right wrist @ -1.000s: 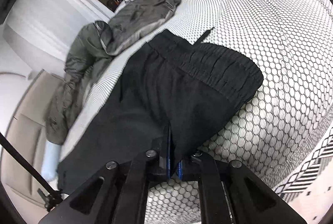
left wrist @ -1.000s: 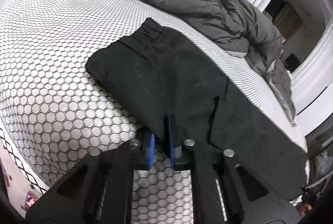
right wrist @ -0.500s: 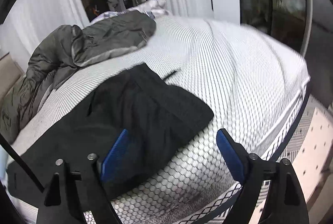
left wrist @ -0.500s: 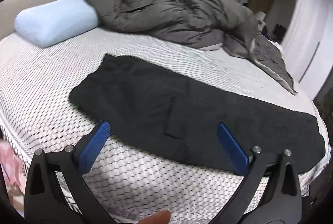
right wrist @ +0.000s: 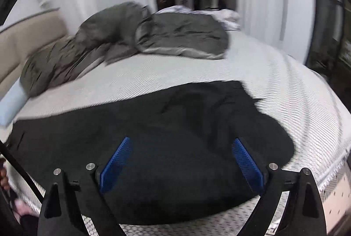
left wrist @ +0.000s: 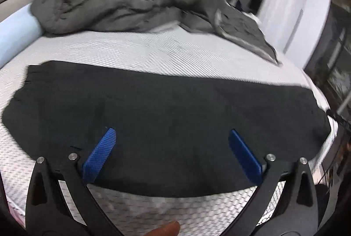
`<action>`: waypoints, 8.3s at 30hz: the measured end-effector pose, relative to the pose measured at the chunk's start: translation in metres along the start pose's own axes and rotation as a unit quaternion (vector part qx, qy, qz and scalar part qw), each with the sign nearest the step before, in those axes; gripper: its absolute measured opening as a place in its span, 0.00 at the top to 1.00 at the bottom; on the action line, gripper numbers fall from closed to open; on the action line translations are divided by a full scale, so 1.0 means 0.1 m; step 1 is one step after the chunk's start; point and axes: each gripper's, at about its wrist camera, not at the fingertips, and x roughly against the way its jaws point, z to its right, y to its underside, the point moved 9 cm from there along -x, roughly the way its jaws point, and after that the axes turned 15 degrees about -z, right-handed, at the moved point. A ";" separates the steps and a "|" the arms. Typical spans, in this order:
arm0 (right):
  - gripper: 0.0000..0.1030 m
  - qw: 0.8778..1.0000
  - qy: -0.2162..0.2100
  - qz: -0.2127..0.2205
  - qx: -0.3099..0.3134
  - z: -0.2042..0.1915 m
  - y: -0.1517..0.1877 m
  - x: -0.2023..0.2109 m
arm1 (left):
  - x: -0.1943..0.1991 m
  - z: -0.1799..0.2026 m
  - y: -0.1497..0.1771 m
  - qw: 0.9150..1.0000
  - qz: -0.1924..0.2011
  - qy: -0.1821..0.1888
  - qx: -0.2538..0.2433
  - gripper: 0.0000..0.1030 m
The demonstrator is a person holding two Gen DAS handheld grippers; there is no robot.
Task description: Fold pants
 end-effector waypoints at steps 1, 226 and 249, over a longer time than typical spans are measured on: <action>0.07 1.000 -0.004 -0.007 0.016 -0.07 0.03 -0.05 | -0.08 0.10 0.05 1.000 -0.013 -0.001 -0.012 0.01; 0.05 0.994 -0.108 0.021 0.015 0.53 0.29 0.20 | 0.17 0.67 0.05 0.995 -0.022 -0.017 -0.100 0.01; 0.30 0.945 -0.223 -0.018 -0.239 1.41 0.71 -0.42 | -0.15 -0.55 0.39 0.990 -0.052 -0.010 0.130 0.09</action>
